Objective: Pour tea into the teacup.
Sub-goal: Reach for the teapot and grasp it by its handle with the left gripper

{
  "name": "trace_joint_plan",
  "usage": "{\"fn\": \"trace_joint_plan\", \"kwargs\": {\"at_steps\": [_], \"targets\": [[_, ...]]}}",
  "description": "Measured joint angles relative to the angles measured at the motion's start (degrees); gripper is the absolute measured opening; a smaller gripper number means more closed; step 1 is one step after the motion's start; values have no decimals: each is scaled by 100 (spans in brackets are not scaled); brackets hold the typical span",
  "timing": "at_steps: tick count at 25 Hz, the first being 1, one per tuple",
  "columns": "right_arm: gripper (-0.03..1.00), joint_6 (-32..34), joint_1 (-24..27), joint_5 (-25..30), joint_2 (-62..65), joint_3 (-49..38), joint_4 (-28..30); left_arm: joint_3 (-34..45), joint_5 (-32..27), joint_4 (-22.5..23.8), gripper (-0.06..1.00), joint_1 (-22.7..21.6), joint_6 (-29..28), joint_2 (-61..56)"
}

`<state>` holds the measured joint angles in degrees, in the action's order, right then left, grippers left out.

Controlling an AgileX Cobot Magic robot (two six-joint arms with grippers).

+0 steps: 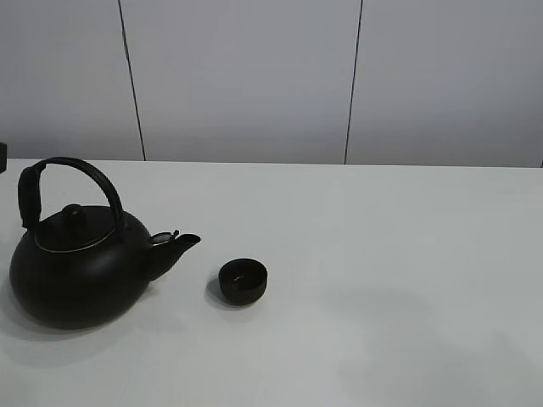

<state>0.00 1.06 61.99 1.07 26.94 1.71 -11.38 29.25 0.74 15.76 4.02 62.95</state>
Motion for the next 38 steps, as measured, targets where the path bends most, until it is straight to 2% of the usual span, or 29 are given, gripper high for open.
{"fn": "trace_joint_plan", "kwargs": {"at_steps": [6,9,13,17,21,26,34,38], "targets": [[48,0,0,0,0,0,0,186,1554,0,60,-346,-43,1435],[48,0,0,0,0,0,0,186,2492,0,57,-389,-47,2184],[48,0,0,0,0,0,0,186,3405,5,54,-389,-47,3135],[48,0,0,0,0,0,0,85,3580,5,53,-389,-47,3833],[48,0,0,0,0,0,0,-48,3692,-7,52,-456,-49,4024],[48,0,0,-9,0,0,0,-113,3672,367,51,-677,-55,4024],[48,0,0,-3,0,0,-6,-156,3668,616,50,-771,-91,3959],[48,0,0,-3,0,0,-6,-276,3668,920,50,-936,-235,3941]]}}
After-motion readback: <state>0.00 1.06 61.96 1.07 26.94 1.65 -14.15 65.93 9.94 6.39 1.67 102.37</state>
